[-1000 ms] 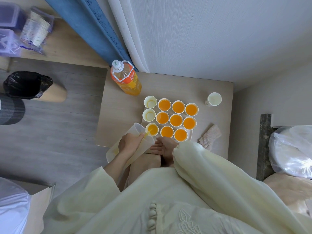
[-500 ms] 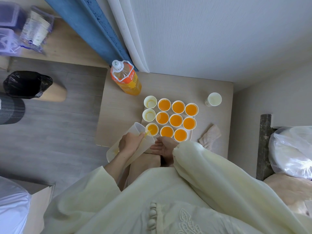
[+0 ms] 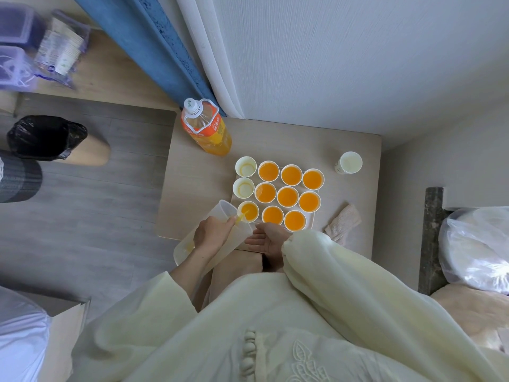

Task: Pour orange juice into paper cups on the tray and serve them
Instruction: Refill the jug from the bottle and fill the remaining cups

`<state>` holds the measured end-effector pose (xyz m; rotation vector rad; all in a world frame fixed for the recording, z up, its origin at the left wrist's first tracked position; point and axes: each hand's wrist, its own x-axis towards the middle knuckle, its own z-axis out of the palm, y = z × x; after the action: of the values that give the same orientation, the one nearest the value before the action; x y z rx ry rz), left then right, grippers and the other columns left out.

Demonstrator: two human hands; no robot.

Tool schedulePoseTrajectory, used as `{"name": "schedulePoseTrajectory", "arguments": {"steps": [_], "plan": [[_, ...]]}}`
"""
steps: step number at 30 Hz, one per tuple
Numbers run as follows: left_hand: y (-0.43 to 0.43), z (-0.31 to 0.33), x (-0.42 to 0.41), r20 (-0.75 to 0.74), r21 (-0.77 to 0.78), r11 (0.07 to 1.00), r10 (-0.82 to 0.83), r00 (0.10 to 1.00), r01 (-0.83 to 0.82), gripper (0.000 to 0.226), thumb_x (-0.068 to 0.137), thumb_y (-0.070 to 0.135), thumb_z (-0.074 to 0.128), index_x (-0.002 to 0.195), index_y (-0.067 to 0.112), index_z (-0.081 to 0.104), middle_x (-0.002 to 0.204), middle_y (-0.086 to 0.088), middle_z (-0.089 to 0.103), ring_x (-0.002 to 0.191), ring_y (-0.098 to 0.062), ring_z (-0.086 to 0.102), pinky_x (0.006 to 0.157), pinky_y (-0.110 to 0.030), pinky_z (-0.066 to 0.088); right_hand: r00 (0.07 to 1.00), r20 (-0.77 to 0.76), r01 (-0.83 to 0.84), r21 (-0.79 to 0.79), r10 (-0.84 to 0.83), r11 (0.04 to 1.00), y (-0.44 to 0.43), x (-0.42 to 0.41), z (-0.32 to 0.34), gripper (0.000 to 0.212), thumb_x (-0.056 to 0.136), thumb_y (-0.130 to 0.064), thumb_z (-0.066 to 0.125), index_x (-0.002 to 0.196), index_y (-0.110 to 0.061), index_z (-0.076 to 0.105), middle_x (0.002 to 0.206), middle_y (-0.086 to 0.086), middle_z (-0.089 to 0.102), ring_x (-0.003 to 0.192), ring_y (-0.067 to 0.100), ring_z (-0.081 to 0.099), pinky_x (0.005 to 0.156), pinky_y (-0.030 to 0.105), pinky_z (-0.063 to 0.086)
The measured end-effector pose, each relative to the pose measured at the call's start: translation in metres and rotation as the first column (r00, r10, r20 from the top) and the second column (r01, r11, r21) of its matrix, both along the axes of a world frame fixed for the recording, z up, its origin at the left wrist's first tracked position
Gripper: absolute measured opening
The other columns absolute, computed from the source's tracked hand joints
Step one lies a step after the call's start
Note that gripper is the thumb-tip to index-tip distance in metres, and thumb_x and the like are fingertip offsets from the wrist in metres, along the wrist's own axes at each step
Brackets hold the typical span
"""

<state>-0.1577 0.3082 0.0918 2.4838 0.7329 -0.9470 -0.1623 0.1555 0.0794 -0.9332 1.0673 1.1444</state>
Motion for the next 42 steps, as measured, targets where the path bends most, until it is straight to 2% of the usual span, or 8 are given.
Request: {"name": "schedulePoseTrajectory", "arguments": {"steps": [5, 10, 20, 25, 30, 34, 38, 42], "plan": [[0.0012, -0.0008, -0.0003, -0.001, -0.001, 1.0, 0.004, 1.0, -0.004, 0.061, 0.088, 0.061, 0.05, 0.104, 0.004, 0.066, 0.108, -0.015, 0.067, 0.096, -0.031, 0.06, 0.075, -0.032, 0.043, 1.0, 0.002, -0.013, 0.006, 0.013, 1.0, 0.001, -0.0002, -0.0003, 0.033, 0.098, -0.019, 0.053, 0.124, 0.001, 0.049, 0.102, 0.016, 0.066, 0.101, 0.029, 0.065, 0.082, 0.037, 0.057], [0.0011, 0.0001, 0.0004, -0.006, 0.009, 1.0, 0.002, 1.0, -0.002, 0.061, 0.087, 0.062, 0.051, 0.106, 0.005, 0.065, 0.109, -0.014, 0.067, 0.097, -0.031, 0.061, 0.077, -0.033, 0.044, 1.0, 0.009, -0.02, 0.009, 0.02, 1.0, 0.0008, 0.0004, 0.0016, 0.024, 0.097, -0.017, 0.054, 0.113, -0.001, 0.051, 0.092, 0.013, 0.065, 0.09, 0.026, 0.065, 0.076, 0.035, 0.056], [0.0029, 0.0, -0.0014, 0.008, -0.013, 1.0, 0.009, 1.0, -0.009, 0.058, 0.087, 0.061, 0.051, 0.104, 0.007, 0.065, 0.106, -0.012, 0.067, 0.094, -0.029, 0.06, 0.076, -0.033, 0.045, 1.0, 0.001, -0.025, 0.012, 0.025, 1.0, 0.0013, -0.0002, 0.0022, 0.031, 0.098, -0.017, 0.053, 0.123, 0.001, 0.049, 0.094, 0.014, 0.065, 0.092, 0.027, 0.065, 0.076, 0.035, 0.056], [0.0028, 0.0006, -0.0015, 0.012, -0.014, 1.0, 0.005, 1.0, -0.005, 0.058, 0.087, 0.061, 0.051, 0.104, 0.006, 0.065, 0.106, -0.012, 0.067, 0.092, -0.027, 0.059, 0.074, -0.032, 0.043, 1.0, 0.0, -0.016, 0.011, 0.016, 1.0, 0.0011, -0.0003, 0.0033, 0.027, 0.097, -0.016, 0.053, 0.119, 0.001, 0.05, 0.092, 0.014, 0.064, 0.093, 0.027, 0.064, 0.079, 0.036, 0.055], [0.0045, 0.0003, -0.0014, 0.005, -0.009, 1.0, 0.004, 1.0, -0.004, 0.06, 0.086, 0.062, 0.051, 0.104, 0.007, 0.065, 0.105, -0.012, 0.067, 0.09, -0.027, 0.059, 0.076, -0.034, 0.046, 1.0, -0.001, -0.017, 0.019, 0.017, 1.0, 0.0019, -0.0007, 0.004, 0.023, 0.097, -0.017, 0.054, 0.114, 0.0, 0.05, 0.091, 0.014, 0.065, 0.088, 0.026, 0.065, 0.074, 0.034, 0.056], [0.0051, 0.0003, -0.0019, 0.004, -0.01, 1.0, -0.001, 1.0, 0.001, 0.061, 0.086, 0.063, 0.051, 0.104, 0.006, 0.065, 0.106, -0.012, 0.067, 0.093, -0.028, 0.06, 0.077, -0.034, 0.046, 1.0, -0.005, -0.019, 0.009, 0.019, 1.0, 0.0032, -0.0019, 0.0022, 0.029, 0.097, -0.018, 0.055, 0.119, 0.0, 0.049, 0.093, 0.015, 0.065, 0.089, 0.027, 0.066, 0.068, 0.034, 0.058], [0.004, 0.0019, -0.0015, 0.004, -0.006, 1.0, -0.011, 1.0, 0.011, 0.058, 0.088, 0.06, 0.051, 0.104, 0.007, 0.064, 0.106, -0.012, 0.067, 0.09, -0.027, 0.058, 0.073, -0.031, 0.042, 1.0, -0.003, -0.013, -0.002, 0.013, 1.0, 0.004, -0.0033, 0.0005, 0.024, 0.099, -0.017, 0.051, 0.116, 0.0, 0.05, 0.093, 0.015, 0.065, 0.089, 0.027, 0.066, 0.07, 0.035, 0.057], [0.0038, 0.0014, -0.0015, 0.004, 0.004, 1.0, -0.015, 1.0, 0.015, 0.059, 0.088, 0.061, 0.05, 0.105, 0.006, 0.065, 0.106, -0.013, 0.067, 0.094, -0.029, 0.06, 0.073, -0.031, 0.042, 1.0, -0.007, -0.013, -0.006, 0.013, 1.0, 0.0043, -0.0035, -0.0003, 0.031, 0.099, -0.017, 0.05, 0.123, 0.002, 0.049, 0.094, 0.016, 0.065, 0.09, 0.028, 0.066, 0.069, 0.035, 0.058]]}}
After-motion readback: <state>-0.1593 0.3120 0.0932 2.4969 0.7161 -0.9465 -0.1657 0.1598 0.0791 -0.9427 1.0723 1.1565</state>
